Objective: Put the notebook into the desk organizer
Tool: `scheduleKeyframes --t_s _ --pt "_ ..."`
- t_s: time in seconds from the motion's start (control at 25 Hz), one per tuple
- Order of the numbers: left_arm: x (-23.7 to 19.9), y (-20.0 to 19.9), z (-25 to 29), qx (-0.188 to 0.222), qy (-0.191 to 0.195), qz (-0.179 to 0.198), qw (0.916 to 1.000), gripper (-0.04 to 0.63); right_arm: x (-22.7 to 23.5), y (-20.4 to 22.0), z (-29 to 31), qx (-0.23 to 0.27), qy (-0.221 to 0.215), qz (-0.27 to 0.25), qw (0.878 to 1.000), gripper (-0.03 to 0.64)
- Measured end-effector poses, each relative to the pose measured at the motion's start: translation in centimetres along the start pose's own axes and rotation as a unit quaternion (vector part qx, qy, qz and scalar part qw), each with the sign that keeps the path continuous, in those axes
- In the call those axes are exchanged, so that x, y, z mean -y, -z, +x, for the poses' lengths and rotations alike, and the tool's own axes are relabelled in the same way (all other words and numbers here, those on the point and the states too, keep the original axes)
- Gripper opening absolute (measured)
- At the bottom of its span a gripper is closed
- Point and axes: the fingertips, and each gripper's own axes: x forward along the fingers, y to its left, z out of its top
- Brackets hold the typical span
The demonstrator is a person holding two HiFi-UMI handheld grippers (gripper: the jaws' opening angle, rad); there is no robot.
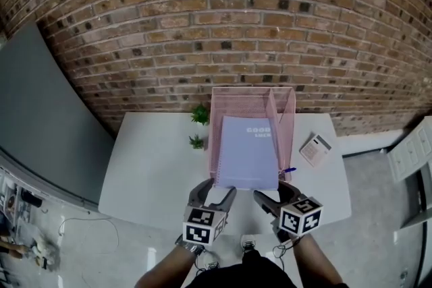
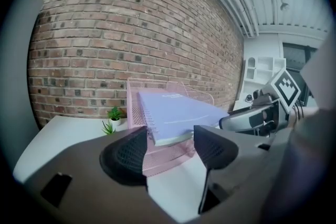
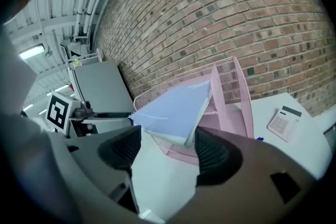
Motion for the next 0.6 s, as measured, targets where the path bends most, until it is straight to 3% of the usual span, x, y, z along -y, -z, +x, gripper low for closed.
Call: scheduleKeyframes --t_s 0.2,0.4,0.6 --pt "-0.4 -0.5 0.4 0.005 -0.008 -0.003 1.0000 0.278 1.0 -0.8 -1.2 0.016 0.075 -0.089 0.993 0.330" --pt "-0.6 -0.6 0.8 0.002 -0.009 -0.010 0.9999 0.278 0.9 -1.8 -1.7 0.017 0.158 -0.244 0.957 0.342" --pt "-0.7 -0.7 1.1 0.002 -0.008 -0.013 0.9999 0.278 0.6 -1.8 -0.6 0.024 0.188 -0.316 0.930 0.344"
